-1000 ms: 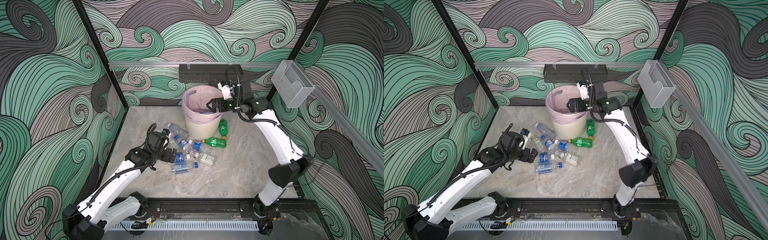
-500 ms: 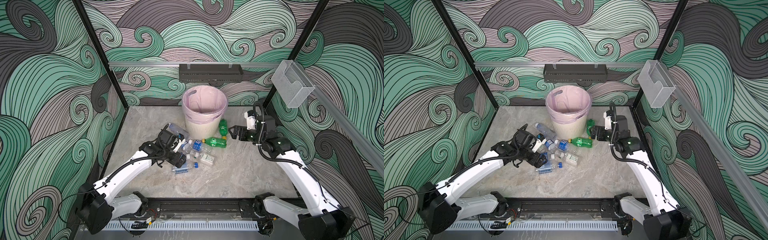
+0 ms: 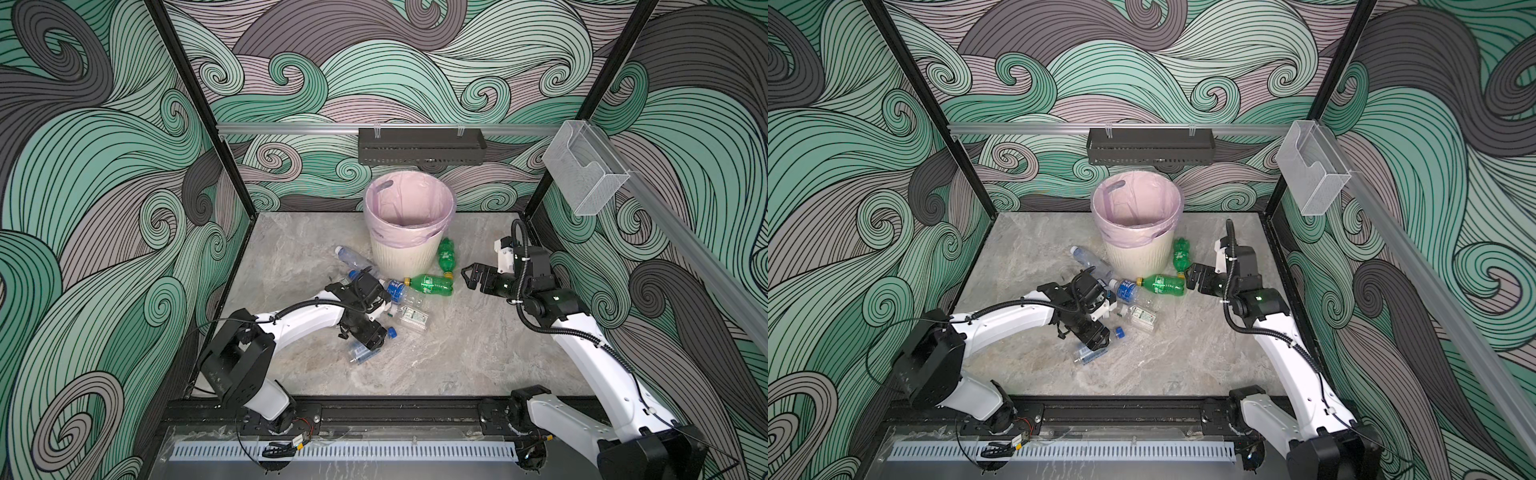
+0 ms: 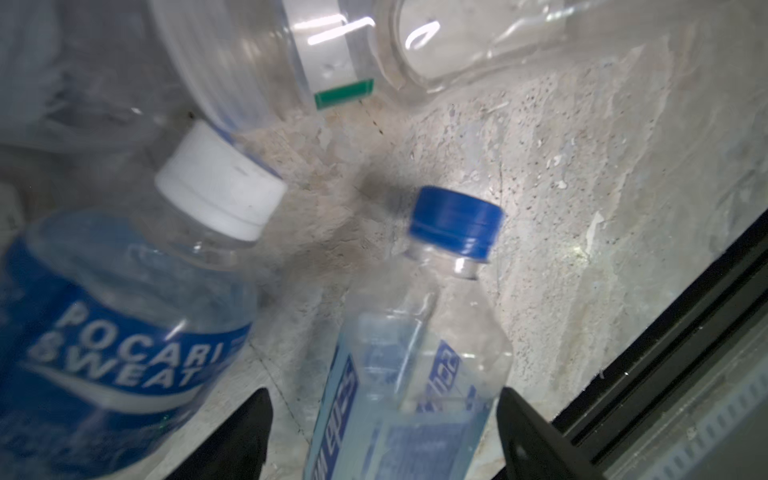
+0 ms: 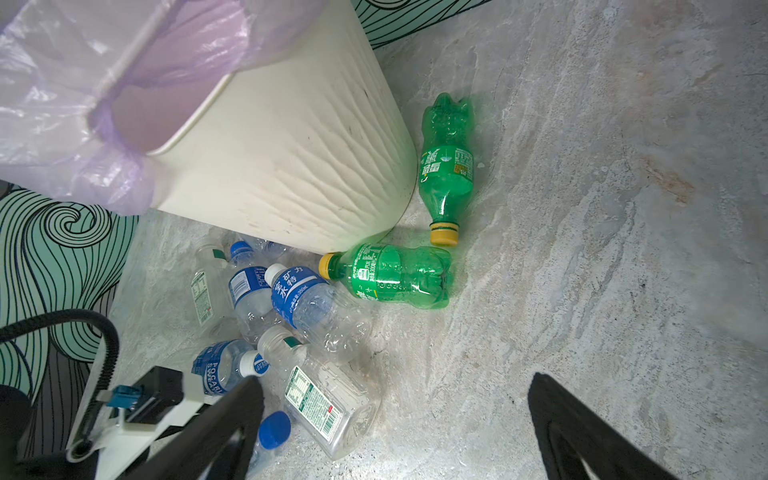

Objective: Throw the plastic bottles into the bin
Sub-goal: 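Grasp the blue-capped clear bottle with the left gripper while the right withdraws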

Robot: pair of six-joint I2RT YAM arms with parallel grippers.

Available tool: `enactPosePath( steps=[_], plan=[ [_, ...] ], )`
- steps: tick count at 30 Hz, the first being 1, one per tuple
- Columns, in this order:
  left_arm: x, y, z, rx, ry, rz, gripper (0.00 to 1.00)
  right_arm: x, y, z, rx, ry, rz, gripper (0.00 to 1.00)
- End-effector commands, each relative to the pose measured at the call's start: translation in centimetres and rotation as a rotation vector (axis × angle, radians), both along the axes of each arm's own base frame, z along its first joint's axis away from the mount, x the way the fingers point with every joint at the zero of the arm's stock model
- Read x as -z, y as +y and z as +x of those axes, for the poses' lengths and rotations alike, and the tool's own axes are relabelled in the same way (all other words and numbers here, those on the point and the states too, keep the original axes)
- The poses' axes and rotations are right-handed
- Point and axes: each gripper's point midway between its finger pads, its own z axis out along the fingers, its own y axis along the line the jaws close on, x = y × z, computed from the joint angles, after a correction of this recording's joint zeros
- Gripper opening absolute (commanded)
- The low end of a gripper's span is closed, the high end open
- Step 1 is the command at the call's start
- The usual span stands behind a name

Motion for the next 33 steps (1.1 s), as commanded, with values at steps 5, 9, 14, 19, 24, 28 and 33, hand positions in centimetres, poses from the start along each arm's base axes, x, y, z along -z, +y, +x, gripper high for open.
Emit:
enactPosePath(
  steps=[5,9,14,19,24,28,33],
  plan=[
    [0.3,-1.1,-0.2,0.005,0.001,0.018,0.82,0.2,-0.4,-0.7,0.022,-0.013,0.015,1.0],
    [0.7,-1.3,-1.0,-0.007,0.019,0.026,0.81,0.3,-0.7,-1.0,0.029,-0.009,0.016,1.0],
    [1.8,-1.1,-2.1,-0.063,0.064,0.033,0.7,0.4,-0.9,-1.3,0.035,-0.011,0.012,1.0],
    [2.1,-1.3,-2.5,-0.097,0.064,0.022,0.64,0.8,-1.0,-1.5,0.034,0.0,0.001,1.0],
    [0.8,-0.7,-1.6,-0.127,-0.014,0.056,0.53,1.5,-1.2,-1.6,0.038,0.016,-0.005,1.0],
    [-2.9,-0.5,-0.2,-0.163,-0.135,0.006,0.52,1.6,-1.4,-1.7,0.042,0.014,-0.019,1.0],
    [-8.0,1.1,1.9,-0.223,-0.321,-0.011,0.52,1.9,-1.7,-2.1,0.043,0.025,-0.042,1.0]
  ],
)
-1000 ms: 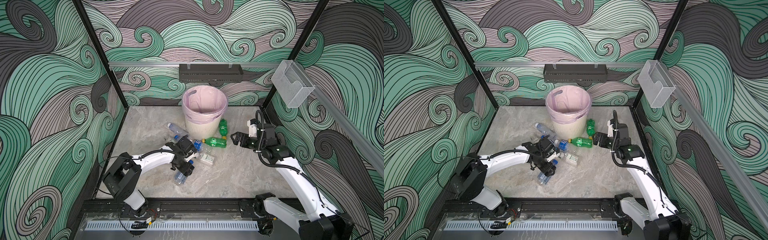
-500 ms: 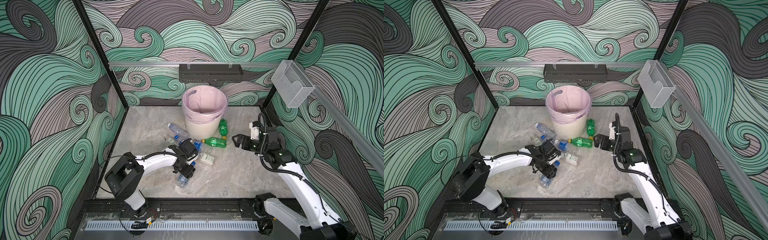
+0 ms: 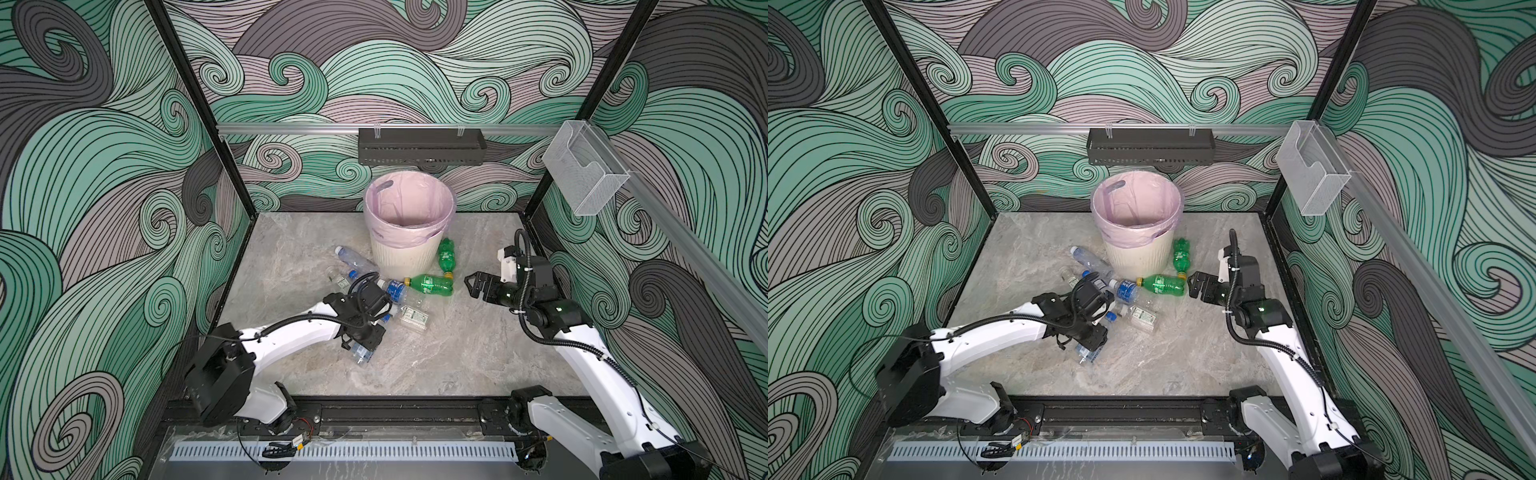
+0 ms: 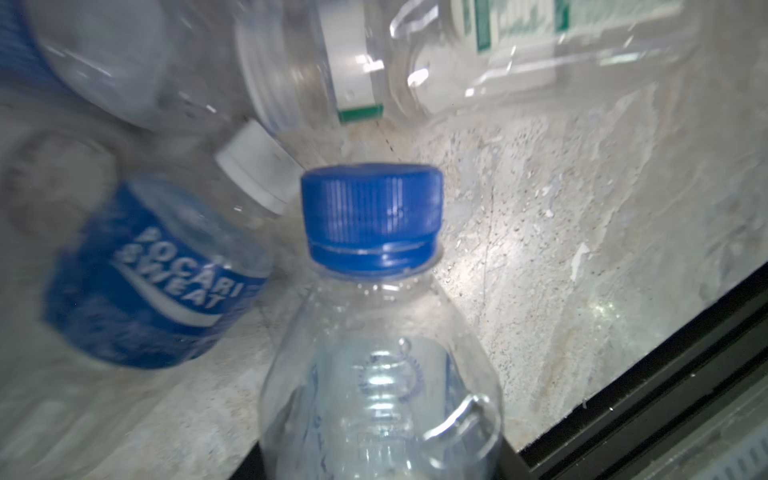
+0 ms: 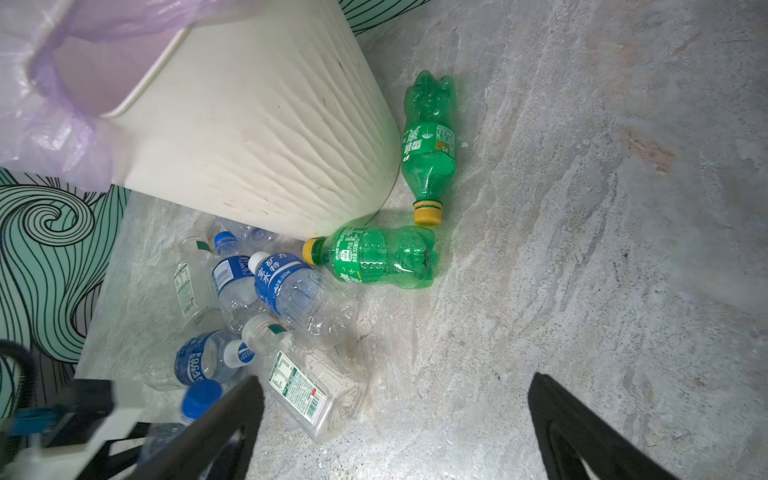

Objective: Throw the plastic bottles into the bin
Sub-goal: 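Grasp the blue-capped clear bottle with the left gripper while the right withdraws, then lift the blue-capped bottle with the left gripper and drop it into the bin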

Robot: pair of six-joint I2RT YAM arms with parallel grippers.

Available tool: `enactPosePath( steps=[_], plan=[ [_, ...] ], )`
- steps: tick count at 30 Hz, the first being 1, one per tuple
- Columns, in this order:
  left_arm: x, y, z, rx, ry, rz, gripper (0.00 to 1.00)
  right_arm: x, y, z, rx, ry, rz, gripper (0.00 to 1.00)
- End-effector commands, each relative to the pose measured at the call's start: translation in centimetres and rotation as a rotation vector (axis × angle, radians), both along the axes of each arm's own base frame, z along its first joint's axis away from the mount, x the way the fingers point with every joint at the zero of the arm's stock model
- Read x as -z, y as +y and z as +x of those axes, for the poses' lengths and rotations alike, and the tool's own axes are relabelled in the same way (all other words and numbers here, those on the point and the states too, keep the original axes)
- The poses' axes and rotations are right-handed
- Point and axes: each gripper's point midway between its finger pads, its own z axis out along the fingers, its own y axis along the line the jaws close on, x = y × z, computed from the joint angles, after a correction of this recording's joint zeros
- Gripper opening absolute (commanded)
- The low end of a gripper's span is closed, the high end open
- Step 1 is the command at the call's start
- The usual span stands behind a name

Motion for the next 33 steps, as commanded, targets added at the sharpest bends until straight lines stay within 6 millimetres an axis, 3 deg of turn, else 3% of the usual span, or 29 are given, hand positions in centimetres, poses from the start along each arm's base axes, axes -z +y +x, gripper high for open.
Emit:
enactPosePath(
  steps=[1,10,18,22,26,30,32,33],
  plan=[
    [-4.4,1.2,2.0,-0.068,-0.156,0.009,0.52,0.5,-0.8,-0.5,0.02,0.005,-0.03,1.0],
    [-12.9,3.2,2.6,-0.131,-0.441,-0.182,0.53,3.3,-0.6,-0.8,-0.006,0.079,-0.05,1.0],
    [-16.6,6.4,2.1,-0.203,-0.682,-0.328,0.53,4.5,-0.1,-0.4,-0.023,0.109,-0.038,1.0],
    [-18.8,6.3,2.8,-0.197,-0.738,-0.323,0.53,4.7,0.1,-0.3,-0.025,0.115,-0.027,1.0],
    [-24.2,3.9,6.7,-0.171,-0.879,-0.372,0.54,5.0,0.3,0.0,-0.027,0.114,-0.013,1.0],
    [-31.9,0.1,13.2,-0.125,-0.92,-0.516,0.53,4.8,0.6,0.0,-0.042,0.126,-0.006,1.0],
    [-35.4,-2.5,16.2,-0.069,-0.943,-0.523,0.57,4.7,0.5,-0.2,-0.036,0.121,-0.008,1.0],
    [-36.2,-3.9,18.4,-0.056,-0.932,-0.508,0.62,4.8,0.4,-0.3,-0.031,0.119,-0.006,1.0]
  ],
)
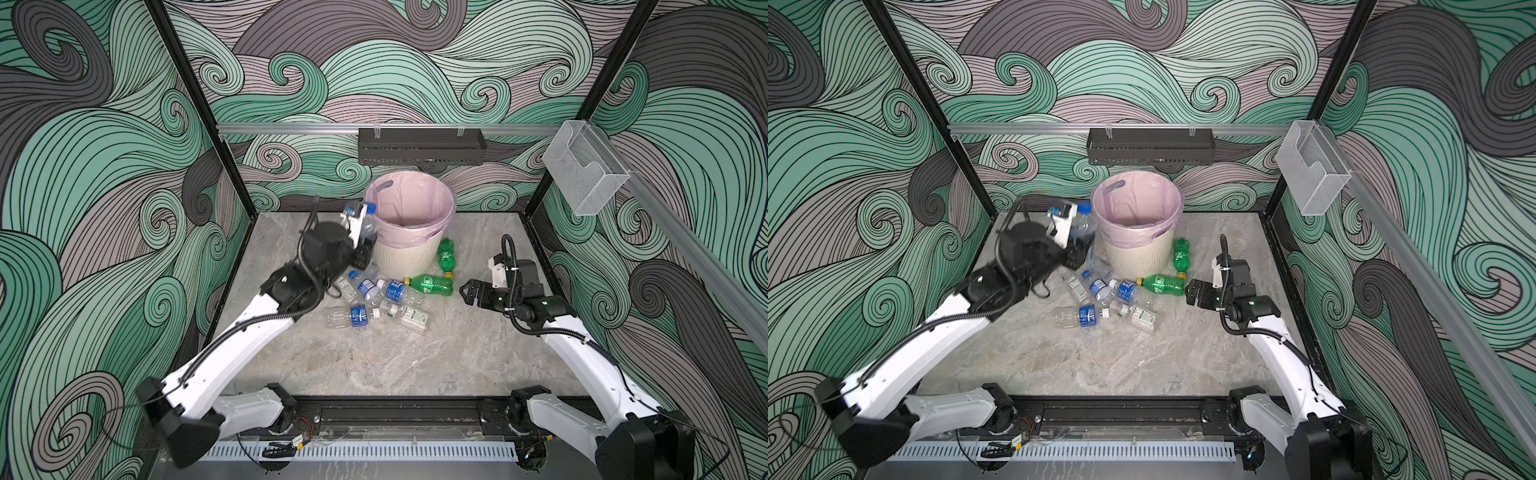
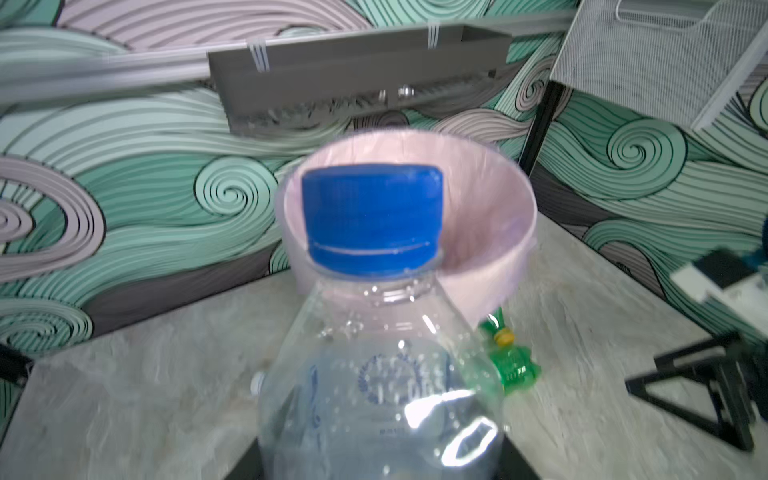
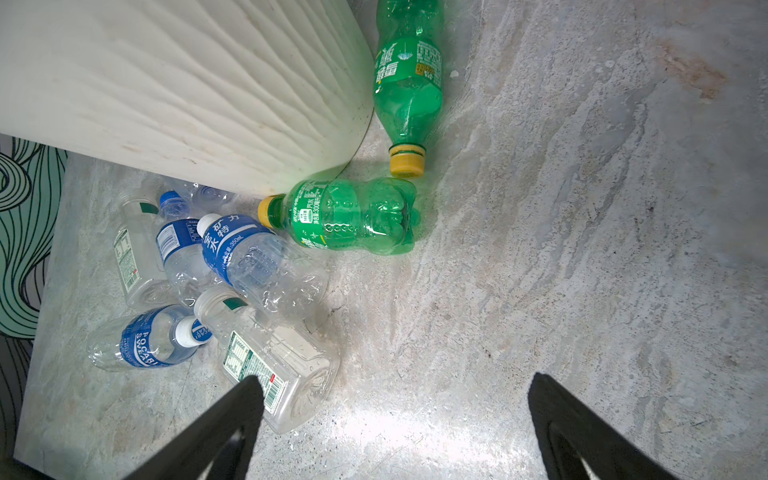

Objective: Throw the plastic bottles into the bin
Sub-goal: 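Lift the blue-capped bottle with the left gripper and drop it into the bin, then grasp the green-labelled clear bottle with the right gripper while the left withdraws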

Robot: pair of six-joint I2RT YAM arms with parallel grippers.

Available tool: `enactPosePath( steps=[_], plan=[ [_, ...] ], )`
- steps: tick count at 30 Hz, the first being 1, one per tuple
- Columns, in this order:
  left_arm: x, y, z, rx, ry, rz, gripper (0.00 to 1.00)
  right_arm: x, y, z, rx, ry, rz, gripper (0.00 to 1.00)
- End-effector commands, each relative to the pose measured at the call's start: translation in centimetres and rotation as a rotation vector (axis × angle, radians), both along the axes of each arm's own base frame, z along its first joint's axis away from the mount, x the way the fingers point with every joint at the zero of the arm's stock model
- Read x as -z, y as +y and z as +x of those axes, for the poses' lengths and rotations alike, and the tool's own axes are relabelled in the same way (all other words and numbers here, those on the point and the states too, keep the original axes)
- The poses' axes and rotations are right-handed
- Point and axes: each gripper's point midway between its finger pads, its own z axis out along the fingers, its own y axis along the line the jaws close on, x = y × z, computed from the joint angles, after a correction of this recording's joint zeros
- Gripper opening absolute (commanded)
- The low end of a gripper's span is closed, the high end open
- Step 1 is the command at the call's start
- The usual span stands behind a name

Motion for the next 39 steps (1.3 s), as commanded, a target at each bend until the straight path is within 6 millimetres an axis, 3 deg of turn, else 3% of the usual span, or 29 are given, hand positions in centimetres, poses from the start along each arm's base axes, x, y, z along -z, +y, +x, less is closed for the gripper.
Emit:
enactPosePath(
  steps=[1,3,5,9,13,15,18,21,25,28,32,39],
  plan=[
    [-6.0,-4.6,4.3,0.122,-0.096,-0.016,0.68,-0.2,0.1,-0.2,0.006,-0.013,0.019,1.0],
    [-5.7,-6.0,7.6,0.114,-0.003,0.011,0.8,-0.3,0.1,-0.3,0.011,-0.017,0.034,1.0],
    [-4.4,-6.0,8.9,0.083,0.098,0.038,0.85,-0.5,0.4,-0.5,-0.002,-0.014,0.046,1.0],
    [-2.4,-5.4,8.3,0.07,0.195,0.071,0.86,-0.7,1.4,-0.9,-0.069,-0.032,0.076,1.0],
    [-2.0,-3.7,6.2,0.056,0.123,0.044,0.88,0.0,1.8,-1.0,-0.112,0.007,0.062,1.0],
    [-2.6,-2.1,4.3,0.04,0.046,-0.018,0.96,0.2,2.8,-1.1,-0.172,0.025,0.085,1.0],
    [-2.2,1.3,1.3,-0.012,0.032,-0.059,0.98,0.4,4.3,-1.4,-0.261,0.048,0.08,1.0],
    [1.3,3.7,-1.3,-0.044,0.119,0.001,0.99,0.8,6.1,-1.8,-0.361,0.069,0.036,0.99],
    [8.7,7.5,-4.4,-0.137,0.267,0.1,0.99,1.1,9.8,-2.7,-0.538,0.06,0.024,0.98],
    [12.7,9.9,-6.7,-0.199,0.352,0.119,0.99,1.5,11.7,-2.7,-0.602,0.029,-0.002,0.97],
    [15.0,11.6,-8.8,-0.25,0.383,0.059,0.99,2.6,13.3,-2.4,-0.659,0.03,-0.05,0.93],
    [16.7,12.7,-10.3,-0.292,0.405,0.005,0.99,5.4,16.2,-2.9,-0.779,0.083,-0.143,0.89]
  ],
)
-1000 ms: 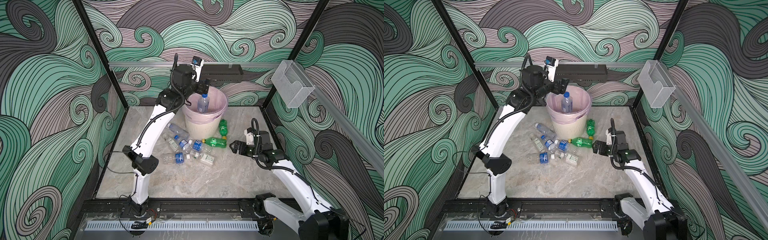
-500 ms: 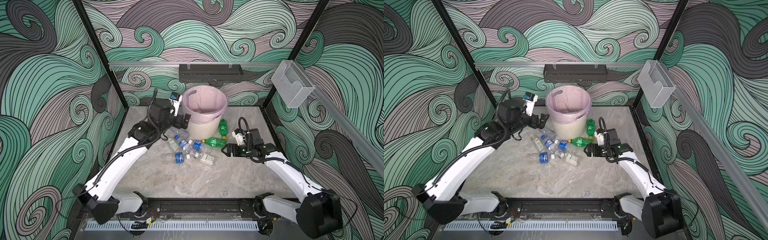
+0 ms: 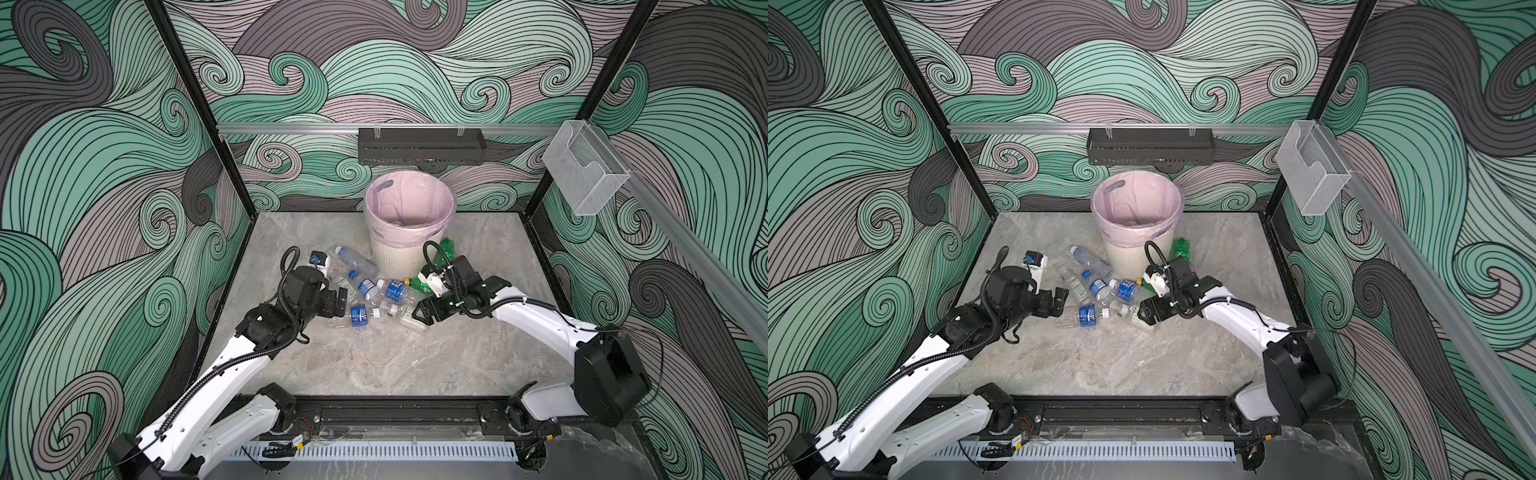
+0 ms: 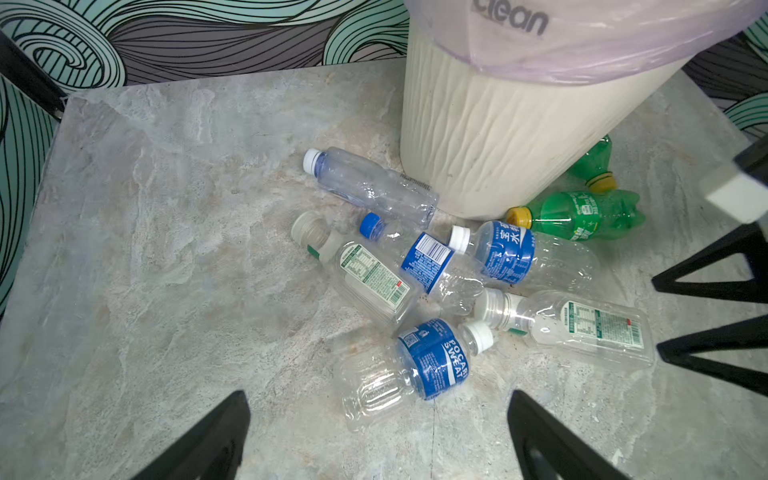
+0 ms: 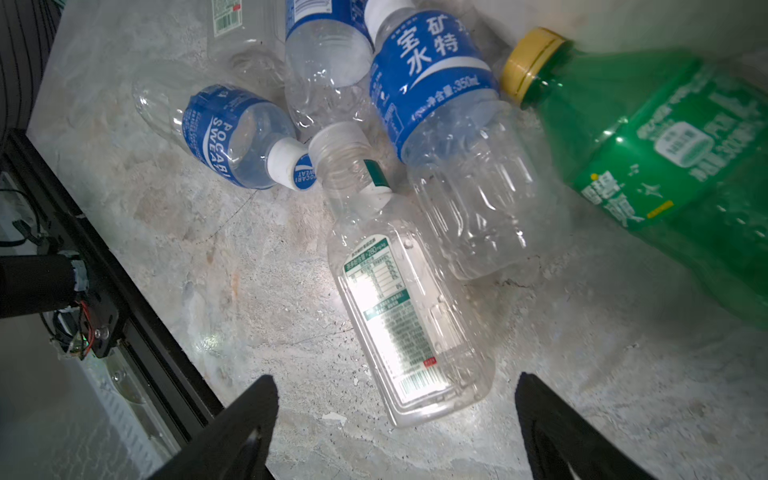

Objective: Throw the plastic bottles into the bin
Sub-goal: 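Grasp the green-labelled clear bottle with the right gripper while the left withdraws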

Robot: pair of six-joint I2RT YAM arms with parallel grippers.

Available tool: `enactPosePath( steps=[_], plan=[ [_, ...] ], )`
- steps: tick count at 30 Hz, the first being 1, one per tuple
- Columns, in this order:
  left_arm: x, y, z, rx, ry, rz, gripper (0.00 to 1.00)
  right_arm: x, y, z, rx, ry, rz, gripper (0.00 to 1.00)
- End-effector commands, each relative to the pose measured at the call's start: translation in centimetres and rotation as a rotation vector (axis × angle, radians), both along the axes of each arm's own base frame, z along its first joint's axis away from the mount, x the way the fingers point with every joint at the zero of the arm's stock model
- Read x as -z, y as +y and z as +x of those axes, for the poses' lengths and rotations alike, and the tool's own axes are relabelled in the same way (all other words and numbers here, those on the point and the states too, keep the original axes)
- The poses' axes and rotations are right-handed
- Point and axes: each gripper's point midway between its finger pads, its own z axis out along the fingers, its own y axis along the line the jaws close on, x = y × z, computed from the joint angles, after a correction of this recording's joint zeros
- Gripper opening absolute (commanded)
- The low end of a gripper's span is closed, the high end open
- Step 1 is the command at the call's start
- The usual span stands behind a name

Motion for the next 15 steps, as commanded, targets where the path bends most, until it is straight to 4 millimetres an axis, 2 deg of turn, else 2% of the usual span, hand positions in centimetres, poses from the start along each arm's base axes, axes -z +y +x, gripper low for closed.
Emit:
enactPosePath(
  steps=[1,11,15],
  plan=[
    [-0.7,0.9,0.0,-0.065,-0.017,-0.033,0.99,0.7,1.3,0.1,-0.081,-0.038,-0.049,0.88],
    [-0.6,1.7,-0.8,-0.077,-0.015,-0.021,0.99,4.3,3.6,-1.5,-0.161,-0.027,-0.183,0.84],
    [-0.2,1.7,-0.8,-0.077,-0.003,-0.025,0.99,5.4,3.9,-1.3,-0.146,-0.052,-0.266,0.79]
  ],
)
